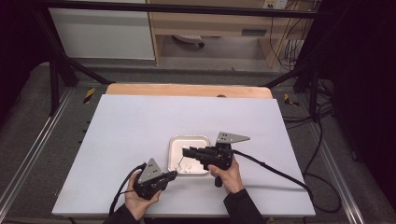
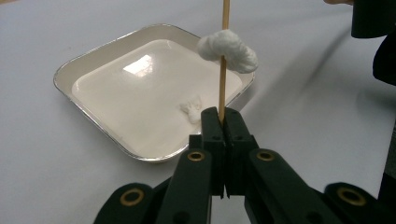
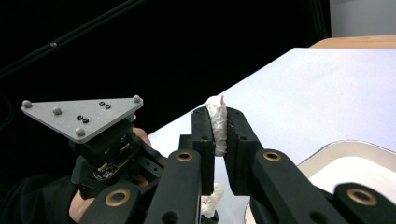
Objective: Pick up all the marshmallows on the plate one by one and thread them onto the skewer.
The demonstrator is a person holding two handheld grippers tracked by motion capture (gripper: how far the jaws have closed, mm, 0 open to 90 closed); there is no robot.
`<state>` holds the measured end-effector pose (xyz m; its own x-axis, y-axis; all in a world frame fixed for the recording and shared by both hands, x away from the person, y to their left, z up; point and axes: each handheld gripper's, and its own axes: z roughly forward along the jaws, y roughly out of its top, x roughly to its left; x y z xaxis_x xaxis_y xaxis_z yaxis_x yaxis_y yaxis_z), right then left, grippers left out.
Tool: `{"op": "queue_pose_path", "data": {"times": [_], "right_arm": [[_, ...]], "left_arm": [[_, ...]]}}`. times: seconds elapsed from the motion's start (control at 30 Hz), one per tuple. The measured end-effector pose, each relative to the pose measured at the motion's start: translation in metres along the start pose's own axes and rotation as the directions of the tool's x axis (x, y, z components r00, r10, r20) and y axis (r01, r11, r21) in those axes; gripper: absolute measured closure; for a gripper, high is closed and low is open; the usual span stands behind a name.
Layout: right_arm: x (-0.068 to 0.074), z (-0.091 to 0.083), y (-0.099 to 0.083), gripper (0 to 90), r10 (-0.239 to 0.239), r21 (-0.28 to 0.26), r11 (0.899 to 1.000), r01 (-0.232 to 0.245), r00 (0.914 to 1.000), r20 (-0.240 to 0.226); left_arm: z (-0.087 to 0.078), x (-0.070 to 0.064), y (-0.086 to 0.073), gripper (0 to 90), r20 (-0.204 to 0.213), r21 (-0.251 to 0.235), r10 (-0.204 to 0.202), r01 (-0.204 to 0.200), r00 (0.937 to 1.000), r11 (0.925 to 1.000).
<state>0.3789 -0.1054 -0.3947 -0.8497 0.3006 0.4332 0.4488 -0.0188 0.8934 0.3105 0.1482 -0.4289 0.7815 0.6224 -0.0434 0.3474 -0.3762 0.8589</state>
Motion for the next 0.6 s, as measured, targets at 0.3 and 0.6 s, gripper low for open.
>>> {"op": "queue_pose_path", "data": {"times": [0.3, 0.6], "right_arm": [[0.0001, -0.0001, 0.0001, 84.2, 0.0, -0.004, 1.0, 0.0, 1.0, 0.0], [0.0002, 0.0, -0.0035, 84.3, 0.003, -0.009, 1.0, -0.003, 1.0, 0.002]], "left_arm": [[-0.0005, -0.0008, 0.0008, 89.2, 0.005, -0.001, 0.003, -0.003, 1.0, 1.0], [-0.0001, -0.0002, 0.0003, 89.2, 0.002, 0.003, 0.003, -0.003, 1.0, 1.0]]}}
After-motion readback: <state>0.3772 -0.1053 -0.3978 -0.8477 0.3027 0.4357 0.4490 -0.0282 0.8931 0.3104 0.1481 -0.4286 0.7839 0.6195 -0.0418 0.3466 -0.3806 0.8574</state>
